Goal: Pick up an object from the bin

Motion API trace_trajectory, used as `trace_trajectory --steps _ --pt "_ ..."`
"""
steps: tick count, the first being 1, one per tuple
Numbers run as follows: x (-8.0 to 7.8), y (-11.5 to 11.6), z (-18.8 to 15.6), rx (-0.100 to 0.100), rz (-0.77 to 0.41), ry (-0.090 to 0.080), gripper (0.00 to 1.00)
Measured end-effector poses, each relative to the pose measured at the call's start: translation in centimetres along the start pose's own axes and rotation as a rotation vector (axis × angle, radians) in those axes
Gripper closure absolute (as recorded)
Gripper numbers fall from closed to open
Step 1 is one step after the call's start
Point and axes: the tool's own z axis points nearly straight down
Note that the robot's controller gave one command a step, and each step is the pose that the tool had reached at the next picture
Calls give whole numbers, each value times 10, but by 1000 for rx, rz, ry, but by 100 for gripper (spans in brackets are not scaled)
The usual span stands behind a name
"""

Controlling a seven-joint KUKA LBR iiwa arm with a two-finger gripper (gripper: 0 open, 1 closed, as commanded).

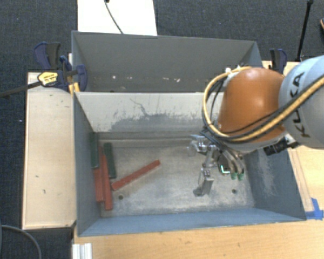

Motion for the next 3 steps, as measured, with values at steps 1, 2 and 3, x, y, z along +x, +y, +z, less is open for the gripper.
trace_trajectory --steps 1,2,3 --pt "-72 73 114 -2 3 -5 0" --pt "-65 99 129 -1 -77 -6 0" --pt "-65 98 129 0 -73 -6 100"
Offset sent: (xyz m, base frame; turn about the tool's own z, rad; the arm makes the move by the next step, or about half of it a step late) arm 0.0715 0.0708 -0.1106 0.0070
